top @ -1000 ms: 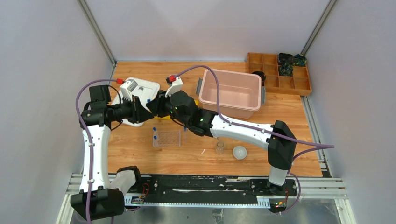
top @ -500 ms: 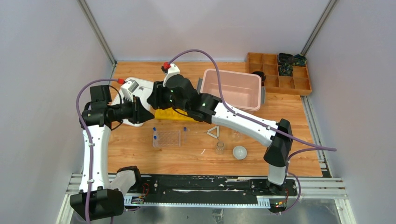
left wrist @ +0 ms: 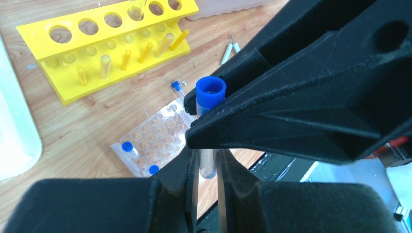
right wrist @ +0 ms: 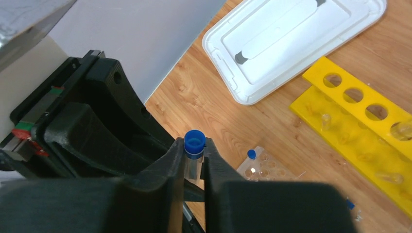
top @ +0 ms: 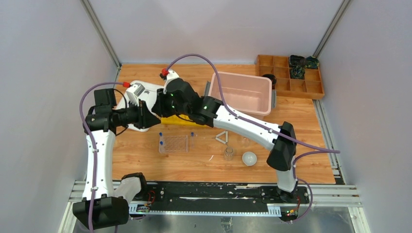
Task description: Organize the chemistry lab equipment
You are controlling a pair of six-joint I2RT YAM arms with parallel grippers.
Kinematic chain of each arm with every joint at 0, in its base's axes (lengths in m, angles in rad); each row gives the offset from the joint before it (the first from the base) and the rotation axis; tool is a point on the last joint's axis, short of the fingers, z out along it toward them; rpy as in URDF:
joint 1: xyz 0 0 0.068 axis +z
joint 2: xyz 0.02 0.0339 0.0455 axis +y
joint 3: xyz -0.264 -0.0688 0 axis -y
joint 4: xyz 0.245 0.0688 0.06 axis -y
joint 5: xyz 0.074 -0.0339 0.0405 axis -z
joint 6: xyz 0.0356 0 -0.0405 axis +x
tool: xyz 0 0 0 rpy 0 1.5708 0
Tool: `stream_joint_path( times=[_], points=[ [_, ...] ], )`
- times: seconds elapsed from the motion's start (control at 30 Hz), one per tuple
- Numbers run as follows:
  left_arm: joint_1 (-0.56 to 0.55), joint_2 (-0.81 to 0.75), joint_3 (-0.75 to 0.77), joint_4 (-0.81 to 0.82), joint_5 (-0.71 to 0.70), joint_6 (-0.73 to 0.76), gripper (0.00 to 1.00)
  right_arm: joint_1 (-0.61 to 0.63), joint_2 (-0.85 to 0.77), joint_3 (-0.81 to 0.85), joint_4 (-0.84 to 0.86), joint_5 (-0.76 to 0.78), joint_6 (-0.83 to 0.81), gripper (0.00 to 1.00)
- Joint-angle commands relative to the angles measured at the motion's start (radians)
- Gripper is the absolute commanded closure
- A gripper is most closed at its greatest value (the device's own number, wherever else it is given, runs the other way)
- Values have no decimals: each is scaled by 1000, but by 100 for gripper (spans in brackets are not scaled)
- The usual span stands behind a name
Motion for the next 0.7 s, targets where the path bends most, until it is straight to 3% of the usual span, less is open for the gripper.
stream_joint_path(
  times=[0.0,0.07,0.13,0.2,0.23,0.33,0.5,0.67],
  points=[
    [-7,-18,18,2,2,7,100,-21,15,19,-18,-11,-38,93],
    [-7,-17,18,2,-10,4,95,-24,-8,-21,13,-11,-48,100],
    [-7,-15,25,2,-30,-5,67,-26,-48,-83,59,-12,-78,100],
    [-7,-18,36,2,-69,-15,31,-28,-102,-168,119,10,-113,100],
    [-7,-17,44,2,-96,-19,20,-30,-131,-218,154,20,-128,100],
    [-7,-10,73,2,-199,-37,2,-30,-219,-398,313,47,-192,100],
    [-6,22,106,1,-307,-73,0,-30,-297,-723,604,65,-298,100],
    [-6,42,104,2,-305,-84,0,-23,-266,-900,886,22,-373,100]
  ],
)
